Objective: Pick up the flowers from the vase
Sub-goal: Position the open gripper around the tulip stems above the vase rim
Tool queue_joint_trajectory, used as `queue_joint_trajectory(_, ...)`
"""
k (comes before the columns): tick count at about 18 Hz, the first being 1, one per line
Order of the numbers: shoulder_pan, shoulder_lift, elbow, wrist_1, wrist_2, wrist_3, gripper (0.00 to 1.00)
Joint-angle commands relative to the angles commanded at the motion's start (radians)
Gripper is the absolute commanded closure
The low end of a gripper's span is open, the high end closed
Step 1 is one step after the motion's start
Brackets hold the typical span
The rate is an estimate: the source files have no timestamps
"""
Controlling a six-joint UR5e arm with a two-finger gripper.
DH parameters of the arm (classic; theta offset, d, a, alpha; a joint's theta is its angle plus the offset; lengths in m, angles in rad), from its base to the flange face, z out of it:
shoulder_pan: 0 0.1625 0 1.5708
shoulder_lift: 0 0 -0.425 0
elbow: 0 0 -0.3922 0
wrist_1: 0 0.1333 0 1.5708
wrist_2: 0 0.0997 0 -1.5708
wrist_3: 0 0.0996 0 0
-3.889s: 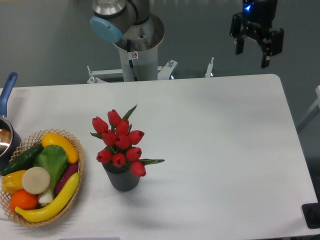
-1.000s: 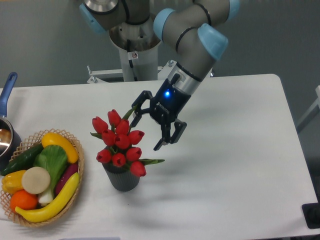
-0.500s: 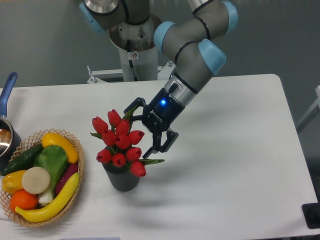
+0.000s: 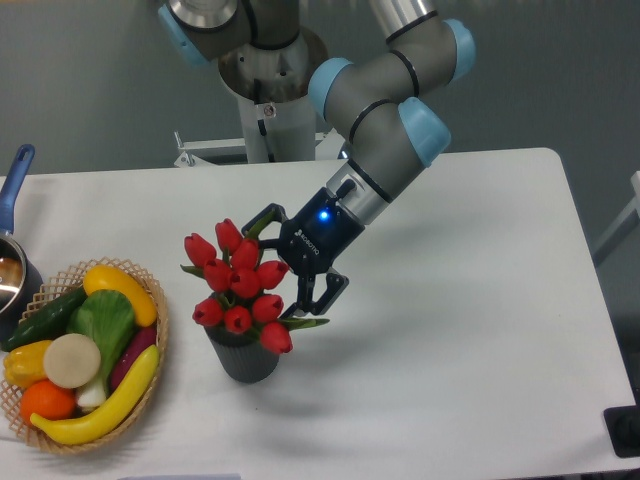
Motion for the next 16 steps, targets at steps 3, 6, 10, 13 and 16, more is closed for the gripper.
queue_joint_trajectory(3,-0.002,-0.006,0.002,0.002,-0.002,-0.002,0.0)
queue_joint_trajectory(6,-0.014,-0.018,0.015,0.005,-0.002,-0.002,0.0)
queue_joint_trajectory(10,-0.014,-0.018,0.018,0.006,-0.008,0.0,0.0)
queue_joint_trajectory(13,-0.014,-0.02,0.017,0.008,-0.008,0.0,0.12)
queue_joint_trajectory(16,-0.014,-0.02,0.02,0.008,-0.008,0.002,0.26)
